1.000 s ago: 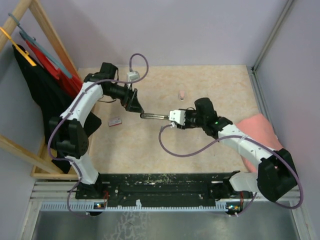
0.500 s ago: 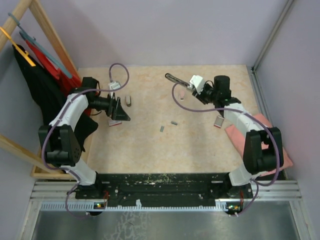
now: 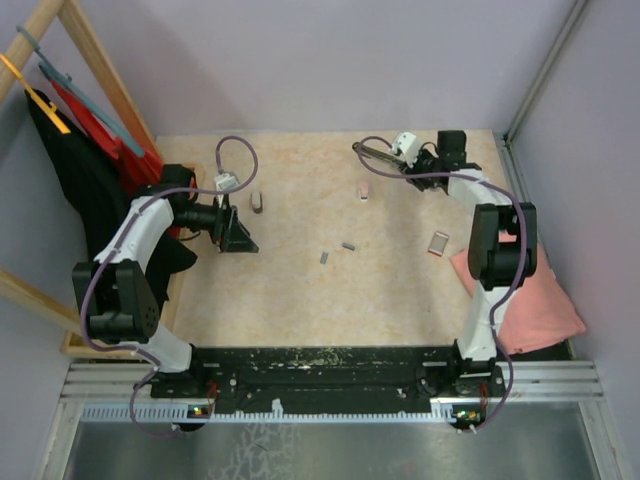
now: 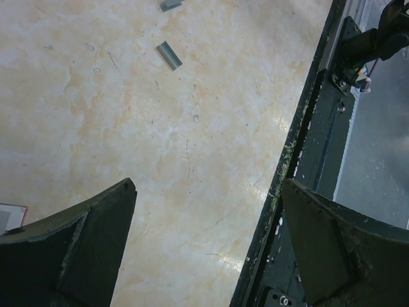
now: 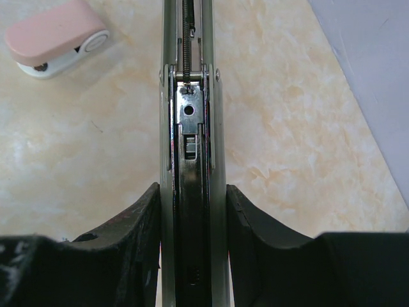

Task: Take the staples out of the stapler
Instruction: Place the stapler at the corner of the board, then move the stapler to the center of the board.

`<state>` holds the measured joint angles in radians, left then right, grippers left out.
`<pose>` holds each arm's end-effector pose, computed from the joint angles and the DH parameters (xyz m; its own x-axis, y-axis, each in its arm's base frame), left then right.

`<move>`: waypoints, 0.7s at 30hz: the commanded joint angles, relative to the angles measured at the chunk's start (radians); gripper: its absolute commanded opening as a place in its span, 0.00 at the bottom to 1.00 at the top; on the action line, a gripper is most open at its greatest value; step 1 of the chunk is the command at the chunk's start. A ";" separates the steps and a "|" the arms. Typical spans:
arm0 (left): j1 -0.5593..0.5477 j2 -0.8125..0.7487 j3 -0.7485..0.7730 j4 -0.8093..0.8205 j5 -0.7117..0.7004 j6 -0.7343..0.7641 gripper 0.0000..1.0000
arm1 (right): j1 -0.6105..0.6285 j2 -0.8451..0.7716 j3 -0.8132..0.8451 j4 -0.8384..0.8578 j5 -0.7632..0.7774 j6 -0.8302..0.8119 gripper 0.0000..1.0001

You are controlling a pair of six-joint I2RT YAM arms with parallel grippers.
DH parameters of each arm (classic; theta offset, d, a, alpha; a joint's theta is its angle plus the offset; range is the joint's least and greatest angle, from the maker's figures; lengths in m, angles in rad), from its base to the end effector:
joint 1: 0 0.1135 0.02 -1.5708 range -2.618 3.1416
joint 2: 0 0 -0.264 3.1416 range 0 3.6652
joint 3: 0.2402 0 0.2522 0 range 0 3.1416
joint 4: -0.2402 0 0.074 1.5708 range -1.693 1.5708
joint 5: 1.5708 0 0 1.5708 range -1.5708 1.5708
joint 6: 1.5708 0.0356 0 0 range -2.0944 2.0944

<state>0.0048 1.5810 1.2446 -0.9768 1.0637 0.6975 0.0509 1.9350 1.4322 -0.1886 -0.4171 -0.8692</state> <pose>0.2971 -0.0297 0.2650 -0.5996 0.3091 -0.7382 0.7900 0.3760 -0.4843 0.4384 0.0368 0.2268 -0.1374 -0.7062 -0.6945 -0.7176 0.5543 -0.4217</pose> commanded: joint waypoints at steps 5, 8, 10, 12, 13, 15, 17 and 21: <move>0.010 -0.042 -0.022 -0.015 0.044 0.054 1.00 | -0.022 0.065 0.100 -0.061 -0.075 -0.158 0.00; 0.010 -0.039 -0.025 -0.014 0.049 0.057 1.00 | -0.024 0.061 0.071 -0.072 -0.070 -0.204 0.00; 0.011 -0.035 -0.025 -0.015 0.051 0.058 1.00 | -0.032 0.067 0.075 -0.099 -0.074 -0.231 0.00; 0.011 -0.034 -0.025 -0.017 0.051 0.057 1.00 | -0.039 0.076 0.086 -0.134 -0.084 -0.260 0.00; 0.012 -0.035 -0.026 -0.016 0.053 0.059 1.00 | -0.043 0.081 0.092 -0.155 -0.088 -0.277 0.00; 0.012 -0.039 -0.027 -0.018 0.054 0.061 1.00 | -0.049 0.085 0.101 -0.189 -0.092 -0.309 0.00; 0.013 -0.042 -0.028 -0.019 0.056 0.062 1.00 | -0.053 0.088 0.106 -0.227 -0.100 -0.346 0.00; 0.013 -0.042 -0.029 -0.020 0.060 0.066 1.00 | -0.056 0.087 0.104 -0.318 -0.128 -0.438 0.00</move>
<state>0.0093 1.5673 1.2259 -0.9806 1.0855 0.7338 0.0048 2.0361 1.4921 -0.4305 -0.4671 -1.1854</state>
